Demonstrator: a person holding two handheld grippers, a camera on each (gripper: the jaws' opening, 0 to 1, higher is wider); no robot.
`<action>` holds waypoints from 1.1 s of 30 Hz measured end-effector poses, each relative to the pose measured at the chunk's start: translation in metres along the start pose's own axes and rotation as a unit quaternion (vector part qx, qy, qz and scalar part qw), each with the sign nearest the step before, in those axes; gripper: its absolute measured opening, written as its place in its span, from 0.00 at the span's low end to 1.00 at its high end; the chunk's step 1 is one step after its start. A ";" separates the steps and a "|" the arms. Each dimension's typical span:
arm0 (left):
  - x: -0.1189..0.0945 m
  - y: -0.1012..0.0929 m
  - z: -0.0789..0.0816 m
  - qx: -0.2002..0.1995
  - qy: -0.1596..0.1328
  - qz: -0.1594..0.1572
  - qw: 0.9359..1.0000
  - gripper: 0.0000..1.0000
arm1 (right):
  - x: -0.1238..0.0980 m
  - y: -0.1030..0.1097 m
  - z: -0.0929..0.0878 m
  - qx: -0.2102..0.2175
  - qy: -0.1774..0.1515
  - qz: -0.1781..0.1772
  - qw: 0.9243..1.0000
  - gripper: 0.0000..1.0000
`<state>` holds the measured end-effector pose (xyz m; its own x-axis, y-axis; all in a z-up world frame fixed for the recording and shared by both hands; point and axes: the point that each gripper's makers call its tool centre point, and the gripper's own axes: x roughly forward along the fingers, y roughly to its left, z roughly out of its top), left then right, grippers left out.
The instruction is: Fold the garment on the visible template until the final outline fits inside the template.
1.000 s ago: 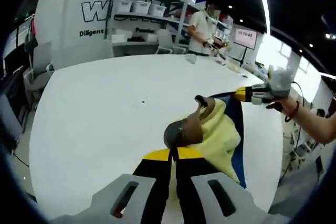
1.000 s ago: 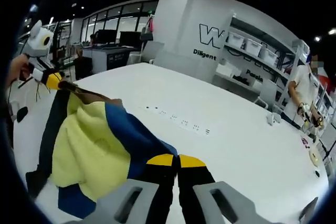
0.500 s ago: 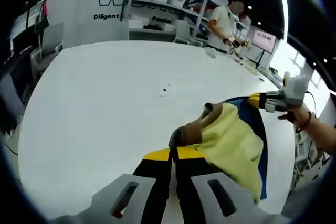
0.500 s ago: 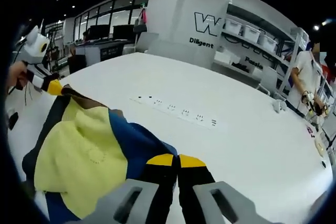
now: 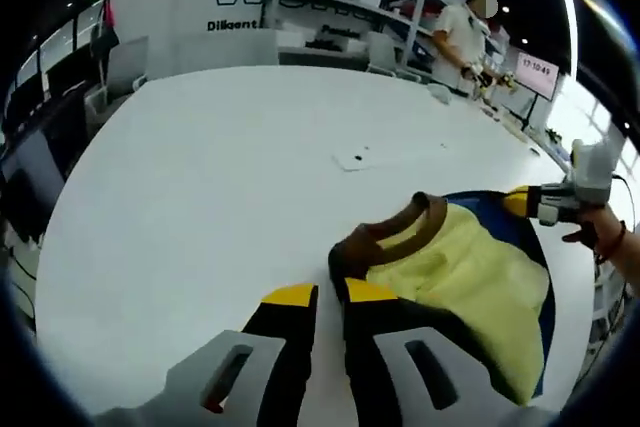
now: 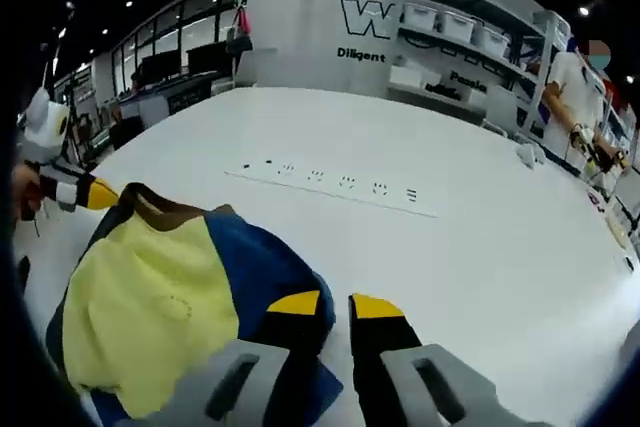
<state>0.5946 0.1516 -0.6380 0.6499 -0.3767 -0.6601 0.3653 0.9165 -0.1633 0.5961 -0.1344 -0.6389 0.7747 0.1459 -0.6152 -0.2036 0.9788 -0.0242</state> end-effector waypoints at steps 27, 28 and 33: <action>-0.054 -0.070 -0.091 -0.026 0.008 -0.059 0.998 0.34 | -0.085 0.076 -0.082 0.062 0.022 0.026 0.997 0.48; -0.055 -0.072 -0.094 -0.025 0.010 -0.057 0.998 0.34 | -0.087 0.078 -0.085 0.070 0.025 0.024 0.997 0.49; -0.056 -0.076 -0.099 -0.023 0.010 -0.056 0.998 0.18 | -0.091 0.081 -0.097 0.085 0.033 0.005 0.996 0.41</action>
<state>0.4641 0.1168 -0.6613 0.5936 -0.4742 -0.6502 0.4037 0.8744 -0.2692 0.4511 -0.0827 -0.6618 0.7316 0.1507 -0.6649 -0.1024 0.9885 0.1113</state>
